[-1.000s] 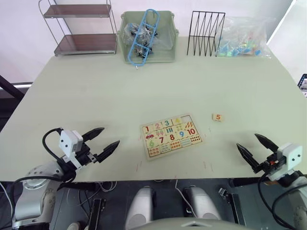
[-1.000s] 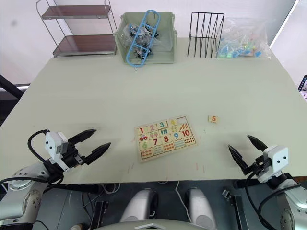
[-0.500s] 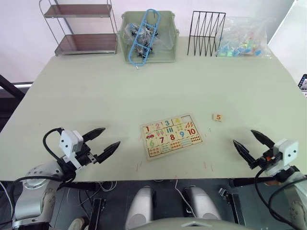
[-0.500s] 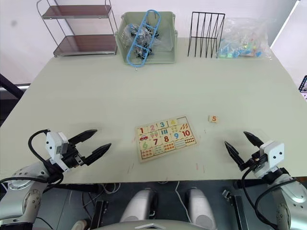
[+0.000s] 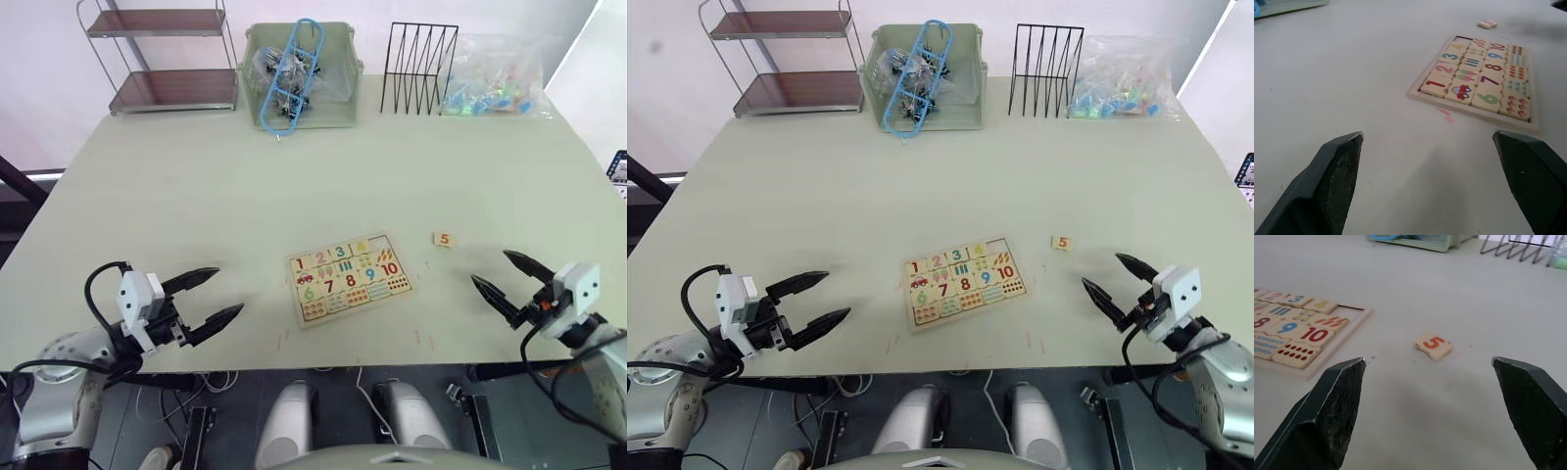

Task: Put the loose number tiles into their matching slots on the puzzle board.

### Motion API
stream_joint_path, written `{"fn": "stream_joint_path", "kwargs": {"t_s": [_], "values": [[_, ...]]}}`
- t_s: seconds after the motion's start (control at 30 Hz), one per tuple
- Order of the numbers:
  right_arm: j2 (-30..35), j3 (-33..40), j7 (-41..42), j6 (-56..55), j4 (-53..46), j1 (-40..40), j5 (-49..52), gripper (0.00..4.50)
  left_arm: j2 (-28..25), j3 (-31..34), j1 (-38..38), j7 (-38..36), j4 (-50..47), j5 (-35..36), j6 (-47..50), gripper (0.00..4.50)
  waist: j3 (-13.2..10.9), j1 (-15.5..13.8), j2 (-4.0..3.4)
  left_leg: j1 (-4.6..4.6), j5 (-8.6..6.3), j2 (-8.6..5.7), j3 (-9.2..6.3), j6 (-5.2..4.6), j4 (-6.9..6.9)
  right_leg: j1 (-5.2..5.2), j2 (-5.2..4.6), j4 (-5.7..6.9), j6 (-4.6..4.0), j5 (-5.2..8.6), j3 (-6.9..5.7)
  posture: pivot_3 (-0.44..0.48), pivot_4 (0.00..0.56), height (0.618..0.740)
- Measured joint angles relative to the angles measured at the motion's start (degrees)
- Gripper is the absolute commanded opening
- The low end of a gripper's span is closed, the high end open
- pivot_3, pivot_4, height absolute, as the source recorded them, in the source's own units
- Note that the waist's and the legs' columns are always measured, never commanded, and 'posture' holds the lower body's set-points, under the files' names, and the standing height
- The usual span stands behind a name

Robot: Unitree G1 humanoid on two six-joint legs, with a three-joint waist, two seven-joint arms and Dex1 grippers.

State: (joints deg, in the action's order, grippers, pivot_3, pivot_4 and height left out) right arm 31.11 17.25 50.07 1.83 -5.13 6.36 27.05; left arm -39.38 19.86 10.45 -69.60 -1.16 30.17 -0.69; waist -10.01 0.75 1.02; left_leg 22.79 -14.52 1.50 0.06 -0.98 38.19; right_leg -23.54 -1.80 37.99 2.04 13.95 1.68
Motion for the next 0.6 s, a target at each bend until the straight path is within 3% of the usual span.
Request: {"fn": "stream_joint_path", "kwargs": {"t_s": [0.27, 0.6], "values": [[6.42, -4.34, 5.99, 4.28, 7.26, -9.59, -0.74, 4.32, -1.76, -0.36, -7.46, -11.39, 8.5, 1.52, -3.94, 4.5, -0.01, -0.05, 0.0, 0.05, 0.0, -0.05, 0.1, 0.0, 0.06, 0.03, -0.02, 0.0, 0.11, -0.07, -0.04, 0.0, 0.15, 0.739], [12.2, -11.92, 14.91, 4.78, 19.19, -23.06, -6.6, 4.32, -1.44, -2.12, -11.6, -15.23, 10.59, 1.57, -5.01, 4.5, -0.01, 0.1, 0.0, 0.05, 0.0, -0.04, 0.07, -0.01, 0.07, 0.02, 0.0, 0.01, 0.22, -0.15, -0.06, 0.0, 0.15, 0.739]]}}
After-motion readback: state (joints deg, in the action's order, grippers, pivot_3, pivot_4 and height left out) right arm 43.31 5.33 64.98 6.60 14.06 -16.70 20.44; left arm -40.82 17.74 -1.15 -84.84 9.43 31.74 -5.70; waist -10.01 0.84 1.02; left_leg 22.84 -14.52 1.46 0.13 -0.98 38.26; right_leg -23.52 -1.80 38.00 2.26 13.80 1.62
